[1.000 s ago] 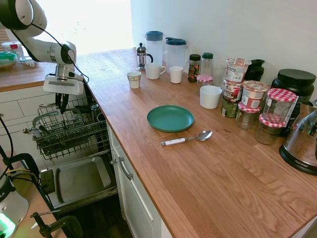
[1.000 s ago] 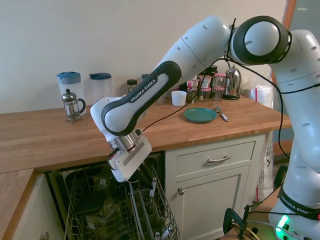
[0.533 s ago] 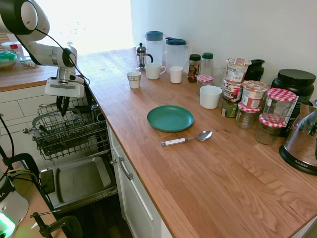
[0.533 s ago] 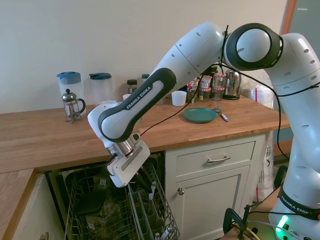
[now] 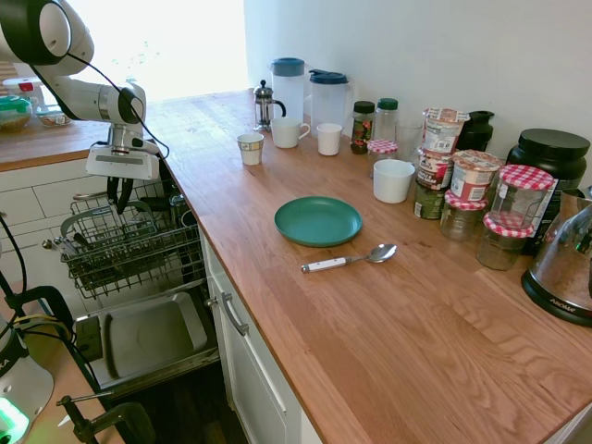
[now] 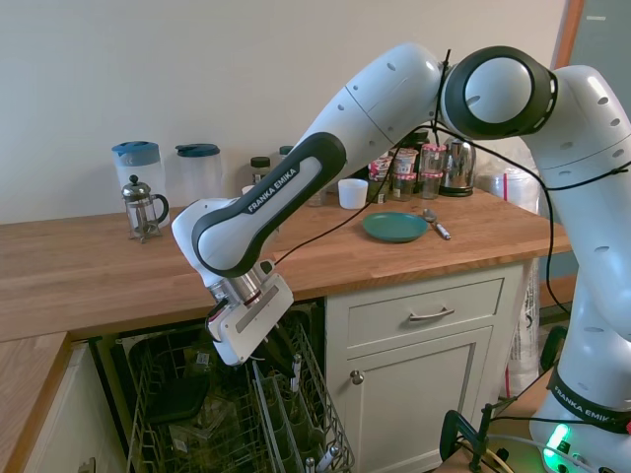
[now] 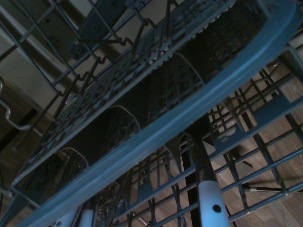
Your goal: Put the fork in the dishwasher
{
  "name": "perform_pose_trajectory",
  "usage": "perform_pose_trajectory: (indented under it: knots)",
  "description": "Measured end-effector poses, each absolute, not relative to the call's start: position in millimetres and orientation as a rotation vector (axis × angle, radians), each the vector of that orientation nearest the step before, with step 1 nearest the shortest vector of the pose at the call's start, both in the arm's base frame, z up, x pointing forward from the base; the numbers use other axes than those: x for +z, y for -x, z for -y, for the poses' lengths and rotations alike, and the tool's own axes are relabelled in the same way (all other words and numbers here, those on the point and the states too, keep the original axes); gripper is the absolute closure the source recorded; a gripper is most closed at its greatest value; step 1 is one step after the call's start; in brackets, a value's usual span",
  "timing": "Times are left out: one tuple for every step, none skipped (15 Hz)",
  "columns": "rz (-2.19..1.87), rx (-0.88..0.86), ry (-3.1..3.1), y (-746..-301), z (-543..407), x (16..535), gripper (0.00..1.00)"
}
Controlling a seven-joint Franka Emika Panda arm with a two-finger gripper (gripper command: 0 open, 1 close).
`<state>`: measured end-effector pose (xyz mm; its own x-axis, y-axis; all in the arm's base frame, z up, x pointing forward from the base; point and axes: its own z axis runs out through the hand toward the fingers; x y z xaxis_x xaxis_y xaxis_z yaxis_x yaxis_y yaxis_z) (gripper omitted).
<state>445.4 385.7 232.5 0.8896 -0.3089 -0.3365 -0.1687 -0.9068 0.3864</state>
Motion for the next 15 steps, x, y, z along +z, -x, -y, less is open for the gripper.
perform_pose_trajectory:
  knots:
    - [0.355, -0.561, -2.71, -445.9, -385.9, 232.7, 0.0]
    - [0.356, -0.56, -2.712, -446.3, -386.4, 233.3, 0.0]
    - [0.356, -0.559, -2.714, -446.9, -386.9, 234.2, 0.0]
    - [0.357, -0.557, -2.717, -447.7, -387.5, 235.3, 0.0]
    - [0.358, -0.554, -2.72, -448.5, -388.0, 236.5, 0.0]
    - [0.359, -0.552, -2.723, -449.3, -388.5, 237.9, 0.0]
    - [0.36, -0.547, -2.728, -450.5, -389.2, 240.6, 0.0]
    - [0.363, -0.54, -2.735, -452.3, -390.2, 244.5, 0.0]
    - [0.365, -0.534, -2.742, -453.7, -390.8, 248.9, 0.0]
    - [0.369, -0.528, -2.748, -454.4, -390.9, 254.2, 0.0]
    - [0.371, -0.521, -2.754, -454.9, -390.9, 260.0, 0.0]
    - [0.373, -0.514, -2.758, -455.3, -390.7, 266.6, 0.0]
    - [0.376, -0.505, -2.764, -455.9, -390.1, 274.1, 0.0]
    - [0.38, -0.493, -2.772, -456.6, -389.6, 282.4, 0.0]
    - [0.383, -0.478, -2.782, -456.7, -389.1, 292.8, 0.0]
